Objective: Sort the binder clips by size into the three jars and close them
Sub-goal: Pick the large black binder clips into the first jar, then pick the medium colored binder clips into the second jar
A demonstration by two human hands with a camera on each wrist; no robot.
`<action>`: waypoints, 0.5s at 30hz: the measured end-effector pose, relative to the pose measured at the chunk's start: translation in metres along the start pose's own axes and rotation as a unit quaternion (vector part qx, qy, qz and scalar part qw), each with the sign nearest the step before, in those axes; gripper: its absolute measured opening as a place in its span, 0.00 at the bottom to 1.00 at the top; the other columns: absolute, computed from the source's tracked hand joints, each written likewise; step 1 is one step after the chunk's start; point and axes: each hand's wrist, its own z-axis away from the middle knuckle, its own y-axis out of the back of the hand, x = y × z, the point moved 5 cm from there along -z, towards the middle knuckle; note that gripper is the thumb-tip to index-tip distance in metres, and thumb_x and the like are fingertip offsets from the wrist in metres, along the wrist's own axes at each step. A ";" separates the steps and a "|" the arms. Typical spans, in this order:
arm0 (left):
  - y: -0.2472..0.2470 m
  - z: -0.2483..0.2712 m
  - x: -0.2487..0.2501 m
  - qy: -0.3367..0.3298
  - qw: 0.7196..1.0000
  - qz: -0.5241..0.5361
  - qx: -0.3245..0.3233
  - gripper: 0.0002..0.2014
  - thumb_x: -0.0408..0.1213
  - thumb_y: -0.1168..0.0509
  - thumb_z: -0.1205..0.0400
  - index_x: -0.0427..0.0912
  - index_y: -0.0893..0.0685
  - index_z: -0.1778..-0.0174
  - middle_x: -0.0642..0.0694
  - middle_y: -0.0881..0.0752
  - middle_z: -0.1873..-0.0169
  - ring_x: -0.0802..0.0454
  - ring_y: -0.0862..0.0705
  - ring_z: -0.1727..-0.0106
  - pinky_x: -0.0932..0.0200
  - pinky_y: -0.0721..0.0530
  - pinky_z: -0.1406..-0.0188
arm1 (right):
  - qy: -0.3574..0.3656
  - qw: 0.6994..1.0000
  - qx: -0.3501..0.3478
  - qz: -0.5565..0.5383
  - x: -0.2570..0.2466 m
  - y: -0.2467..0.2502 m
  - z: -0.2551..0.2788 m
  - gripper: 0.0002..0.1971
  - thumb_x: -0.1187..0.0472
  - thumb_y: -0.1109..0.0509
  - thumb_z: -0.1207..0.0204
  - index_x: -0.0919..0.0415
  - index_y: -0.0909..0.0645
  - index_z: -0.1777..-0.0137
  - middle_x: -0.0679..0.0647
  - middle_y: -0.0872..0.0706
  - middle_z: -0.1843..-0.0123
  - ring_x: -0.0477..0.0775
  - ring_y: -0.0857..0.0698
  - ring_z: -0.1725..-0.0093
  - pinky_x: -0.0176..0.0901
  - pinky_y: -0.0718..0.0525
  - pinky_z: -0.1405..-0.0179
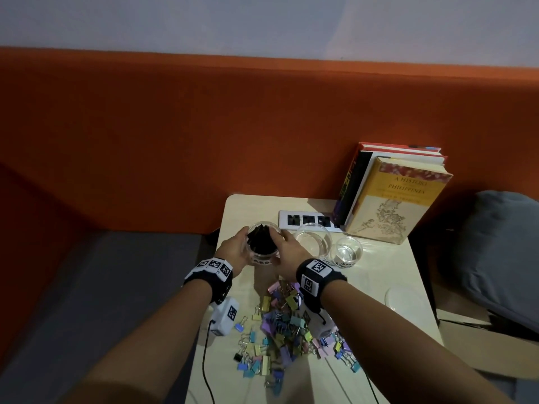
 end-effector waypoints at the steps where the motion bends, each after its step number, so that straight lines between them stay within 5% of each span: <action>1: 0.000 -0.001 -0.001 0.004 1.000 0.000 0.004 0.37 0.38 0.34 0.16 0.56 0.44 0.14 0.41 0.21 0.27 0.40 0.17 0.36 0.46 0.14 0.41 | -0.004 1.000 -0.007 0.000 0.001 -0.002 -0.001 0.43 0.63 0.31 0.22 0.51 0.52 0.13 0.66 0.49 0.13 0.68 0.35 0.18 0.51 0.29 0.23; 7: -0.003 -0.003 -0.001 0.005 1.000 -0.021 -0.013 0.37 0.39 0.36 0.16 0.60 0.48 0.14 0.39 0.16 0.36 0.40 0.14 0.44 0.50 0.13 0.50 | -0.001 1.000 -0.005 0.009 0.005 0.002 -0.001 0.42 0.63 0.33 0.21 0.49 0.54 0.13 0.62 0.52 0.12 0.65 0.36 0.18 0.50 0.29 0.24; 11: -0.005 0.002 0.002 0.030 0.999 -0.018 -0.027 0.39 0.38 0.38 0.14 0.56 0.53 0.12 0.39 0.20 0.31 0.40 0.15 0.41 0.44 0.14 0.40 | 0.001 1.000 -0.029 0.012 0.003 0.004 0.002 0.44 0.63 0.32 0.21 0.48 0.56 0.13 0.63 0.54 0.12 0.65 0.38 0.17 0.48 0.32 0.23; 15: -0.001 0.012 0.011 0.028 0.999 -0.040 -0.009 0.38 0.37 0.38 0.14 0.49 0.53 0.12 0.38 0.21 0.29 0.39 0.16 0.38 0.46 0.14 0.42 | 0.020 1.000 0.003 -0.018 0.005 0.014 0.016 0.46 0.60 0.30 0.22 0.50 0.57 0.13 0.62 0.40 0.15 0.63 0.31 0.21 0.50 0.29 0.25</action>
